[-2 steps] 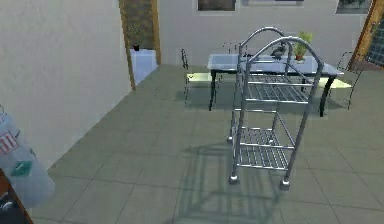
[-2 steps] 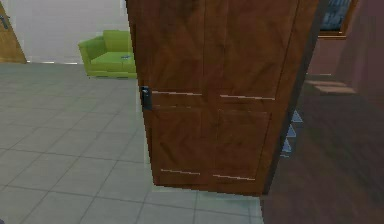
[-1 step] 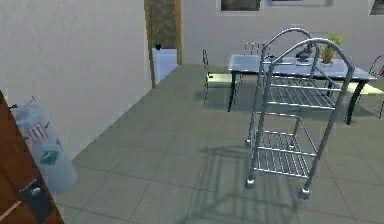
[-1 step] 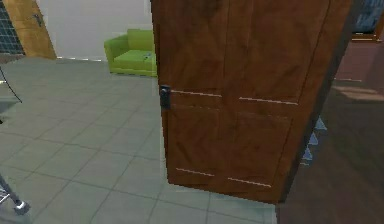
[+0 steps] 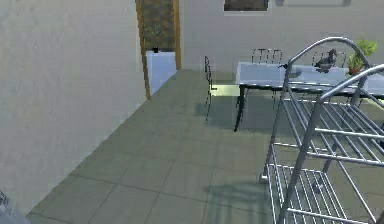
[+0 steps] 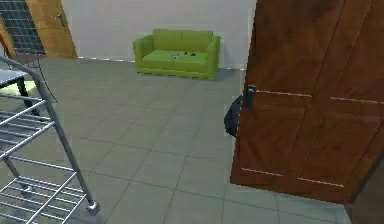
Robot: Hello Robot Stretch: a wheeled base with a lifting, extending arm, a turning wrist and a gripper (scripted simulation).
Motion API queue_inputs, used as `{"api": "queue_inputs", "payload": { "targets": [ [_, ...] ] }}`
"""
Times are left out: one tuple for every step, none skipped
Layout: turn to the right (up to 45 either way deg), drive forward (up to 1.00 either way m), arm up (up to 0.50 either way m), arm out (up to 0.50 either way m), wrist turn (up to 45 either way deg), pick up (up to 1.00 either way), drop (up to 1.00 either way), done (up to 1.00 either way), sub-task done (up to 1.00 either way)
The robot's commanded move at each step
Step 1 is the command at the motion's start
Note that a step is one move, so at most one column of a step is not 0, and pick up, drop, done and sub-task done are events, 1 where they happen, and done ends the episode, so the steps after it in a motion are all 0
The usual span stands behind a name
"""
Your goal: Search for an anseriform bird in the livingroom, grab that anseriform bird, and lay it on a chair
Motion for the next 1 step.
{"api": "queue_inputs", "payload": {
  "targets": [
    [36.0, 0.0, 0.0, 0.0, 0.0, 0.0, 0.0, 0.0, 0.0]
  ]
}}
